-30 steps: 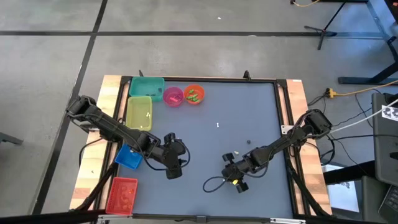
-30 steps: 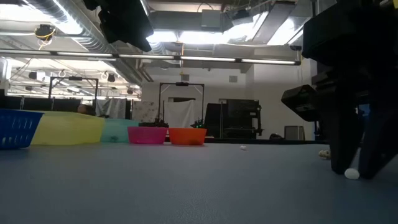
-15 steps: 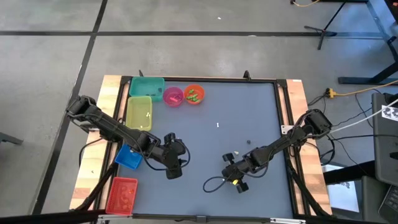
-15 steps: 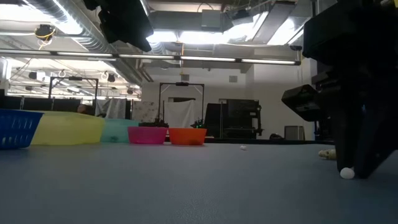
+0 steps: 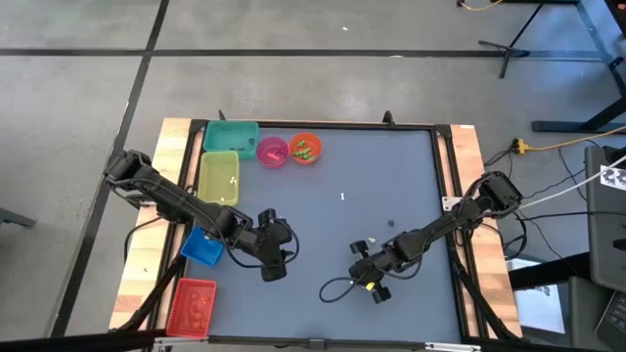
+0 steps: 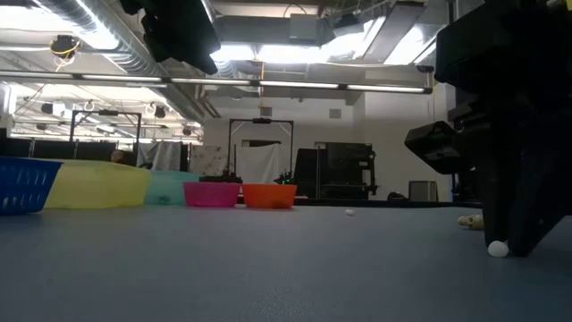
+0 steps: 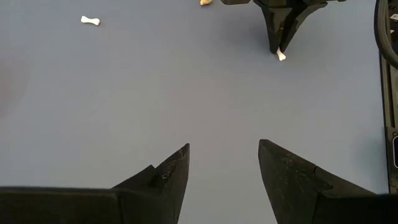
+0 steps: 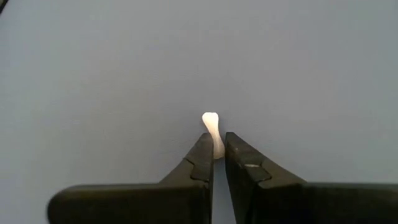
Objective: Sort Halloween decoration
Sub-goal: Put the white bone toy into the yellow bin
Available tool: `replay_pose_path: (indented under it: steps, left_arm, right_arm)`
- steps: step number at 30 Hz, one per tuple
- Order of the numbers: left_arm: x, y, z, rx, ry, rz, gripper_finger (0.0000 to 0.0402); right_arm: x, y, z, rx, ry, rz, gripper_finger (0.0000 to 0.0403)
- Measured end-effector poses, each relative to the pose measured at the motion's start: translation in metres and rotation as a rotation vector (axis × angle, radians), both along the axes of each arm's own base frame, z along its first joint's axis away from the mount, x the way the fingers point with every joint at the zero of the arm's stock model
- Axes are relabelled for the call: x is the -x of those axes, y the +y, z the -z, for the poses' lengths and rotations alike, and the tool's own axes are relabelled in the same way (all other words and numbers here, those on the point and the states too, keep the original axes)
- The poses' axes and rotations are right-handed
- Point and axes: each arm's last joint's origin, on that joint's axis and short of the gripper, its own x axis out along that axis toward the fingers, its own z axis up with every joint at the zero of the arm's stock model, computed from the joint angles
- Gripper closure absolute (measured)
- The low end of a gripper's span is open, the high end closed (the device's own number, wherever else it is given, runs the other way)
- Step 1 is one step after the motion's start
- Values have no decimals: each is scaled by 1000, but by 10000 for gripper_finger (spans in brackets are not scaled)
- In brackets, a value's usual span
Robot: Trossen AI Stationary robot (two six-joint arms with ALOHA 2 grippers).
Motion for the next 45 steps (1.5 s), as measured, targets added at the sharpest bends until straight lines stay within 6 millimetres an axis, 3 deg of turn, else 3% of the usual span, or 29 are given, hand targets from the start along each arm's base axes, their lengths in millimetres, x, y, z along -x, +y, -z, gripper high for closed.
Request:
replay_pose_path:
  steps: [16, 22, 30, 38, 45]
  left_arm:
    - [0, 0, 0, 0, -1, 0, 226]
    - [-3, -2, -3, -15, -45, 40, 226]
    - [-11, -3, -10, -8, -142, 60, 226]
    - [-12, 1, -11, 40, -190, -133, 226]
    - [-16, 11, -11, 168, -218, -313, 226]
  right_arm:
    - [-16, 9, -21, -3, -94, -53, 377]
    - [-28, 7, -34, 150, -208, -56, 377]
    - [-54, -18, -56, 363, -349, 153, 377]
    - [-76, -34, -80, 389, -476, 253, 377]
    - [-83, -40, -86, 378, -544, 316, 377]
